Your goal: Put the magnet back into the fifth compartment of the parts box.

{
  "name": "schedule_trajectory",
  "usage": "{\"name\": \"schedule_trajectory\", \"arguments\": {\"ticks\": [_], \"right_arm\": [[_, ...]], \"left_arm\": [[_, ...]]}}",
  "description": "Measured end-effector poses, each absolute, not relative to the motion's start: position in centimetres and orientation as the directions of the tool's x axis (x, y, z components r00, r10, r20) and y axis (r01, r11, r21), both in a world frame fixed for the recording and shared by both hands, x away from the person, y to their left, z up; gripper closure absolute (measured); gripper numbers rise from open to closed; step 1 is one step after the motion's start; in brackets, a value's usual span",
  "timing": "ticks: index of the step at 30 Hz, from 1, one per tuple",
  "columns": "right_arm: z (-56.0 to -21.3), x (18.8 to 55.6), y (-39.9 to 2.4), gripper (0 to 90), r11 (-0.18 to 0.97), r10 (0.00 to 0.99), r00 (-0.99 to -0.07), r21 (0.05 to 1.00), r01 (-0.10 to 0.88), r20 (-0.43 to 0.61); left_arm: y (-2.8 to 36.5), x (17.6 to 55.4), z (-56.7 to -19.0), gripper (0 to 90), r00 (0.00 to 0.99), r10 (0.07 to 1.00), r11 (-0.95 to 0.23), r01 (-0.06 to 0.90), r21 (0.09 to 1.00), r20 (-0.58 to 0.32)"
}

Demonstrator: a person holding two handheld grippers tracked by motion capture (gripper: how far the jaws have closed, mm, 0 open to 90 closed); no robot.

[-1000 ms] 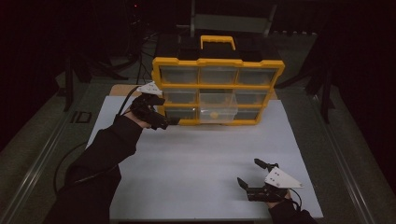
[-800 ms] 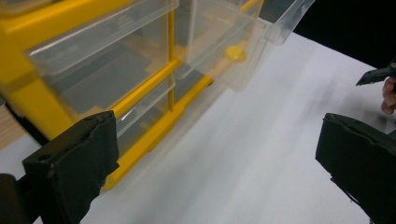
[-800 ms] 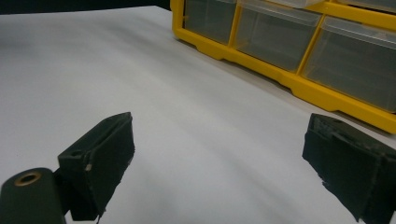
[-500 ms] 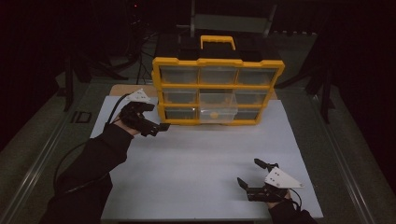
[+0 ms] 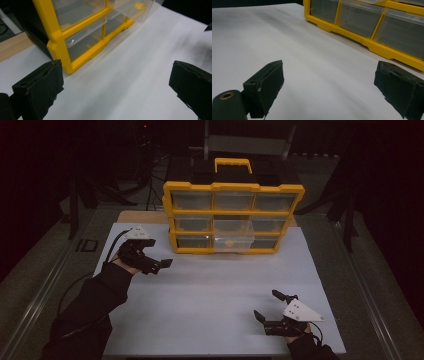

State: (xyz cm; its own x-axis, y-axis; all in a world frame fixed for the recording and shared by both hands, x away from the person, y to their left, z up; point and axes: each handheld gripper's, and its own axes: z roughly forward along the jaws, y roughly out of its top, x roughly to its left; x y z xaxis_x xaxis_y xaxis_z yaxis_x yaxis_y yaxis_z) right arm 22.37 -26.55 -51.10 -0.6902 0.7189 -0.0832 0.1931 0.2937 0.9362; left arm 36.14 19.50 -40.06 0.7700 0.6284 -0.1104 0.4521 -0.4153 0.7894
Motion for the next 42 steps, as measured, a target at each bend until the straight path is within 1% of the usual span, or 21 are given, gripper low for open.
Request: {"name": "schedule_trajectory", "arguments": {"ticks": [10, 16, 25, 39, 42], "right_arm": [[-51.1, 22.4, -26.6, 8.9, 0.299, 0.717, -0.691, 0.936, 0.185, -0.092], [-51.1, 22.4, -26.6, 8.9, 0.300, 0.718, -0.690, 0.936, 0.185, -0.094], [-51.1, 22.4, -26.5, 8.9, 0.303, 0.717, -0.690, 0.935, 0.186, -0.096], [-51.1, 22.4, -26.5, 8.9, 0.304, 0.717, -0.690, 0.934, 0.185, -0.097], [-51.1, 22.4, -26.5, 8.9, 0.304, 0.718, -0.690, 0.934, 0.186, -0.096]], "left_arm": [[21.1, 34.9, -41.5, 0.1, 0.756, 0.646, -0.408, 0.462, 0.787, -0.109], [22.2, 34.1, -42.3, 0.2, 0.743, 0.657, -0.381, 0.472, 0.795, -0.126], [23.5, 32.7, -43.7, 0.2, 0.732, 0.668, -0.376, 0.483, 0.791, -0.129], [24.9, 30.5, -46.3, 0.2, 0.713, 0.685, -0.354, 0.505, 0.787, -0.149], [25.2, 30.0, -46.8, 0.1, 0.713, 0.687, -0.358, 0.501, 0.788, -0.141]]}}
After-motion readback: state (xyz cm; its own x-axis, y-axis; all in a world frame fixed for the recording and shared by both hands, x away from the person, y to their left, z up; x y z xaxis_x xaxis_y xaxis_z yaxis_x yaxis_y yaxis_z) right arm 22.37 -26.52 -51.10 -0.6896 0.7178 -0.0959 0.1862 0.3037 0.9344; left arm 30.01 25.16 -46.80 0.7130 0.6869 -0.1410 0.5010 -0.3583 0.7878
